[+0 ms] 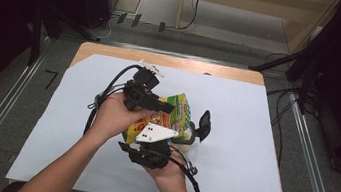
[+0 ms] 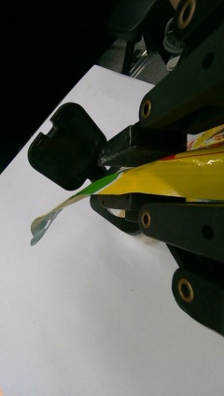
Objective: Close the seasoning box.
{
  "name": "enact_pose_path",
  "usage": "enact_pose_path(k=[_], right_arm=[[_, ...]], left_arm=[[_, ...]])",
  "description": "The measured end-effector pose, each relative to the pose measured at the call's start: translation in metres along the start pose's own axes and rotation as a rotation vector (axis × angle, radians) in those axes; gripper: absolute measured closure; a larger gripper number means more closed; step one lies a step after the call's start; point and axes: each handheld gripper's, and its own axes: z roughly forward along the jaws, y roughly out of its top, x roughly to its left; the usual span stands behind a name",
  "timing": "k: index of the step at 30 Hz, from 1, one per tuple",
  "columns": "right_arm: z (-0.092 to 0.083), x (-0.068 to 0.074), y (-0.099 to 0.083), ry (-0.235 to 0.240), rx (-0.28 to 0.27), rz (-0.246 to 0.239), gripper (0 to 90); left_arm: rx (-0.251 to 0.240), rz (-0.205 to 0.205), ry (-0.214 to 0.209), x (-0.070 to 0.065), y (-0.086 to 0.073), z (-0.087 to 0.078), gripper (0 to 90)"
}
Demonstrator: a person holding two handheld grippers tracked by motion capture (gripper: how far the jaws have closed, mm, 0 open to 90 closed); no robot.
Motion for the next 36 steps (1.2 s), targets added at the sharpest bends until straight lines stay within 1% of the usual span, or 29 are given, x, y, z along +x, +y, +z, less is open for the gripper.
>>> enact_pose_path(k=[10,17,24,27,33,36], right_arm=[[0.0,0.0,0.001,0.0,0.002,0.001,68.6],[0.0,0.001,0.001,0.002,0.0,0.012,68.5],[-0.001,-0.001,0.001,0.009,-0.013,0.011,68.5],[0.001,-0.001,0.0,0.016,-0.018,0.027,68.6],[0.002,-0.003,-0.003,0.01,-0.022,0.033,68.7],[0.003,-0.003,-0.004,0.018,-0.021,0.044,69.2]], left_arm=[[0.001,0.0,0.003,0.0,0.0,-0.001,78.7],[0.004,0.002,0.005,-0.001,0.001,-0.001,78.3],[-0.006,0.02,0.015,-0.006,0.001,-0.003,77.8],[0.0,0.02,0.022,-0.008,0.001,-0.002,77.8],[0.002,0.012,0.008,-0.009,0.001,-0.001,78.0],[0.004,0.004,-0.006,-0.01,0.001,-0.002,78.5]])
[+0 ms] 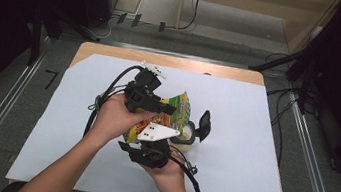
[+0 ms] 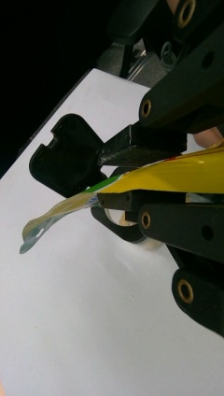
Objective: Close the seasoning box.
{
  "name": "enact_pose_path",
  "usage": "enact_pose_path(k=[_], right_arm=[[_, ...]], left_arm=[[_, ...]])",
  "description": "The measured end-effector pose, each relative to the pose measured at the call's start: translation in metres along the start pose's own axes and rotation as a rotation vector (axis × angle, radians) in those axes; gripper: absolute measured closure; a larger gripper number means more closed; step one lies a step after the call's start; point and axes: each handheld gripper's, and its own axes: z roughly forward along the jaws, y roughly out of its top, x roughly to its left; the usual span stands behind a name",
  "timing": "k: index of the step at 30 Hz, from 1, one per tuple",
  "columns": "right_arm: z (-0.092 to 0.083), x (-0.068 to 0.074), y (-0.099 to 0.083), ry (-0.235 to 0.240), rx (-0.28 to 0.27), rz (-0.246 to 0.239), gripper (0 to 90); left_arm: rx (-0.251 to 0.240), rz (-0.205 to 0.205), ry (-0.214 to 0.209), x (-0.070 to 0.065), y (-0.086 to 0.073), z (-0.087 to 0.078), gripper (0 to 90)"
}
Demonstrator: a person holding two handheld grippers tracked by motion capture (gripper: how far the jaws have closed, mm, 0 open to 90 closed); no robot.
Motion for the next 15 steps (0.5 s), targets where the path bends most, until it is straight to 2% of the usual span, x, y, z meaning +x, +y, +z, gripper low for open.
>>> enact_pose_path(k=[6,15], right_arm=[[0.0005,-0.0003,-0.001,0.008,0.001,0.008,69.7],[0.0018,0.0001,-0.0017,-0.001,0.01,-0.005,70.1]], left_arm=[[0.004,-0.016,-0.031,-0.0007,0.0002,0.0001,78.9],[0.014,-0.091,-0.104,0.0087,-0.0007,0.0002,79.5]])
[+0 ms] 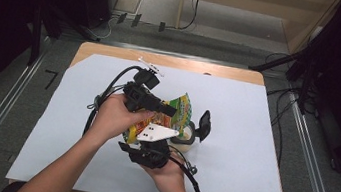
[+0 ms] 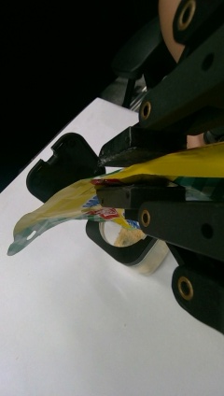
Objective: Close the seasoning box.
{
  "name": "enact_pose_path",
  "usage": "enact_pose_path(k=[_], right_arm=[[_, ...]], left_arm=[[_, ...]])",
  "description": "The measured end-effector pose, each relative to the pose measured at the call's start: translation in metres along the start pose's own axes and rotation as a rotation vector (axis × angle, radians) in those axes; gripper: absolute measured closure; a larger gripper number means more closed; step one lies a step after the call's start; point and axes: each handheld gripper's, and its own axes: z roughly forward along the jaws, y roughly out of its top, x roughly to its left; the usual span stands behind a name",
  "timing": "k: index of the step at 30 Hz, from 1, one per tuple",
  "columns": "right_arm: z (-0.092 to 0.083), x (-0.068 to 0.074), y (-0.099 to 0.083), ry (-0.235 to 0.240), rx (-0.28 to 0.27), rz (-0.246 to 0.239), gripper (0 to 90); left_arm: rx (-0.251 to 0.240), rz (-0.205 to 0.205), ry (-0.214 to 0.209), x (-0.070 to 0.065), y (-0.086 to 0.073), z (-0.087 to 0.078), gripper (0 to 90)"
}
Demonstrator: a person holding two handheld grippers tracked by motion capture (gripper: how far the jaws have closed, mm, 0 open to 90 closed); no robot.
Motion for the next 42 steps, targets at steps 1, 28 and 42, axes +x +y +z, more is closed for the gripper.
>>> enact_pose_path(k=[1,28,42], right_arm=[[0.0,0.0001,0.0,0.0,0.001,-0.001,70.1],[-0.0011,-0.0008,0.0027,-0.01,0.003,-0.034,70.5],[0.0,-0.0026,0.0012,-0.007,0.006,-0.013,70.8]], left_arm=[[0.001,-0.007,-0.005,0.0004,0.0,-0.0001,79.4],[-0.016,0.011,-0.001,-0.0028,0.0004,-0.0023,77.2],[-0.014,0.021,0.021,-0.0062,0.0002,-0.0009,77.0]])
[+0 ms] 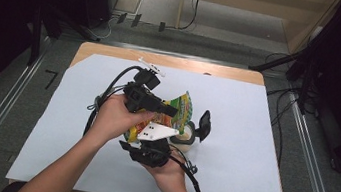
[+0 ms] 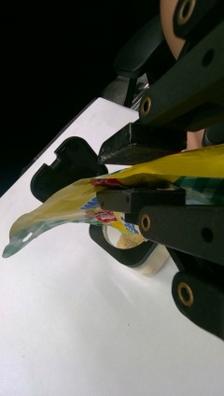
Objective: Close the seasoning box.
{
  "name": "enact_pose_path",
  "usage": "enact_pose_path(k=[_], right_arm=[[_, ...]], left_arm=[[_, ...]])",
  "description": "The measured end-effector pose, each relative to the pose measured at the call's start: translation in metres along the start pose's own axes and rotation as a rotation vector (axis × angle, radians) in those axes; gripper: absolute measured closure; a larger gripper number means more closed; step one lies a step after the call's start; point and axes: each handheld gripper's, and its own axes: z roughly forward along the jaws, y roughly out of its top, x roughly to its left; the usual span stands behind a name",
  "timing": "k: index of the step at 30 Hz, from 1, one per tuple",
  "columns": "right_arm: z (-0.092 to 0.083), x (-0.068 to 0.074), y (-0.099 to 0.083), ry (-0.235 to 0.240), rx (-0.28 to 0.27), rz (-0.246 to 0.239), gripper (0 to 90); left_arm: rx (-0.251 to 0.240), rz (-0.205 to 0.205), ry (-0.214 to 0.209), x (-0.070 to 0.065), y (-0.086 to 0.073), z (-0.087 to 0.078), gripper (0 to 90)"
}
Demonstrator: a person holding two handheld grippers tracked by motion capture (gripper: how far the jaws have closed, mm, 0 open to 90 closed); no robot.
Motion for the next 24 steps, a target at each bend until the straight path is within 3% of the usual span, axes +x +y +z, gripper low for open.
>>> enact_pose_path(k=[7,13,18,24], right_arm=[[0.0,0.0,0.0,0.026,-0.002,0.032,71.3],[-0.002,0.001,0.005,0.032,-0.024,0.031,71.5],[-0.001,-0.001,0.008,0.022,-0.013,0.036,71.5],[-0.001,-0.008,0.015,0.029,0.001,0.054,71.4]], left_arm=[[0.01,-0.003,0.004,0.002,0.001,0.001,77.1],[-0.002,0.007,0.009,0.003,0.005,-0.001,77.2],[0.014,-0.034,-0.032,0.014,0.012,0.001,78.3],[0.036,-0.04,-0.024,0.019,0.019,0.002,78.4]])
